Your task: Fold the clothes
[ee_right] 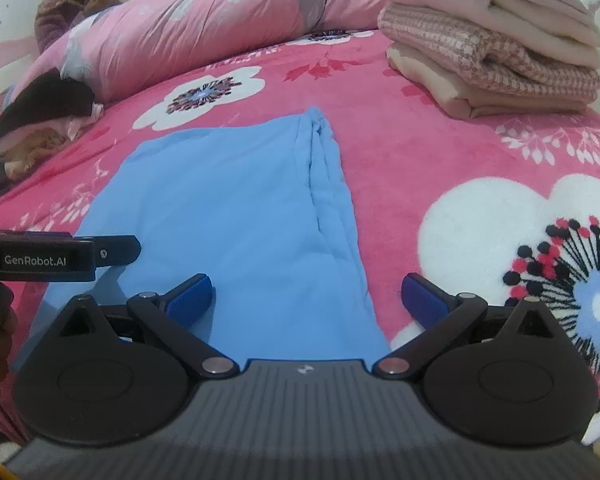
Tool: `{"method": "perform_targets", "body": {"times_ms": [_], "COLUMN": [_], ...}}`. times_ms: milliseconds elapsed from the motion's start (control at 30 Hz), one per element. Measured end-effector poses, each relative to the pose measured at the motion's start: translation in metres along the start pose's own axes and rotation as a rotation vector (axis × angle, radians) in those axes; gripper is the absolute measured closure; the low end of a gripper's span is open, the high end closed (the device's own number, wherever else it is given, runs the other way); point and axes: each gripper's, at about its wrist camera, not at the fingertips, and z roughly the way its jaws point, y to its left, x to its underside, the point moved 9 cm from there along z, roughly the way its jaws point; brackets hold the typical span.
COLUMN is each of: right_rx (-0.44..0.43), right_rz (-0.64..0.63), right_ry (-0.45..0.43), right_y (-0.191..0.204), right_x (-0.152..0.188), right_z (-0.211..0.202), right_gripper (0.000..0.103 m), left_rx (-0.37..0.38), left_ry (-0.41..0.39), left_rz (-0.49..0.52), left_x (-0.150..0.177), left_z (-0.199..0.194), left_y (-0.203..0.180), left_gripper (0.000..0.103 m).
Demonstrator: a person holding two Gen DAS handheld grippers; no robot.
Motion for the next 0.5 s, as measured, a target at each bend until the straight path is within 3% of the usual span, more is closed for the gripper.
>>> {"method": "perform_targets", "body": {"times_ms": [233, 500], "right_rx": [-0.012, -0.042], "right_rz": [0.031, 0.061], "right_ry": [-0.030, -0.026], "right_y": [-0.0026, -0.0071], "right_x": [0.0006, -0.0012], "right_z": [-0.0012, -0.0003], "right_gripper": [0.001, 0.001], "left_rx": [-0.016, 0.022], "left_ry": [0.016, 0.014], "left_rz": [-0.034, -0.089], "left_x": [0.0018, 0.0032], "left_z": [-0.0006, 0.0008], "left_y": [0.0001, 0.0059], "left_gripper": [0.000, 0.000]}}
